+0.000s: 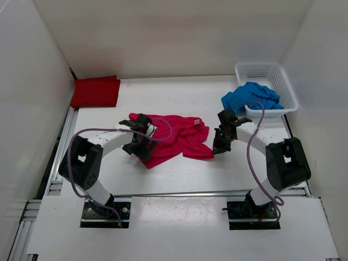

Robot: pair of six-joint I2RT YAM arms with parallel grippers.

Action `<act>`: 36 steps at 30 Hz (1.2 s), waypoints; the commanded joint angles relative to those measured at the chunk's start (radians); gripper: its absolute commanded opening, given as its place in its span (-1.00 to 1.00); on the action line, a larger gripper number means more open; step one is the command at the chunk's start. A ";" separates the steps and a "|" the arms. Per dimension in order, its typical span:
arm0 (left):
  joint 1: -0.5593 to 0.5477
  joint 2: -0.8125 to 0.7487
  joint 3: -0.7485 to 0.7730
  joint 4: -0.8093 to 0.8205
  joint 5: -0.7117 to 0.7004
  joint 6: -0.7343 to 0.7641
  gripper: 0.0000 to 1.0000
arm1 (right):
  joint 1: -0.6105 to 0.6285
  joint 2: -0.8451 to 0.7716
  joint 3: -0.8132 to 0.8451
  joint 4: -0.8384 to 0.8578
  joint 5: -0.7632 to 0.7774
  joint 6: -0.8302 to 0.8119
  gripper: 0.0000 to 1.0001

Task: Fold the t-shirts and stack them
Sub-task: Flatten out the tshirt

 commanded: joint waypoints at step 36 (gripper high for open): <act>0.130 -0.166 0.536 0.049 -0.485 0.000 -0.79 | -0.354 -0.391 0.369 -0.191 -0.126 -0.052 -1.00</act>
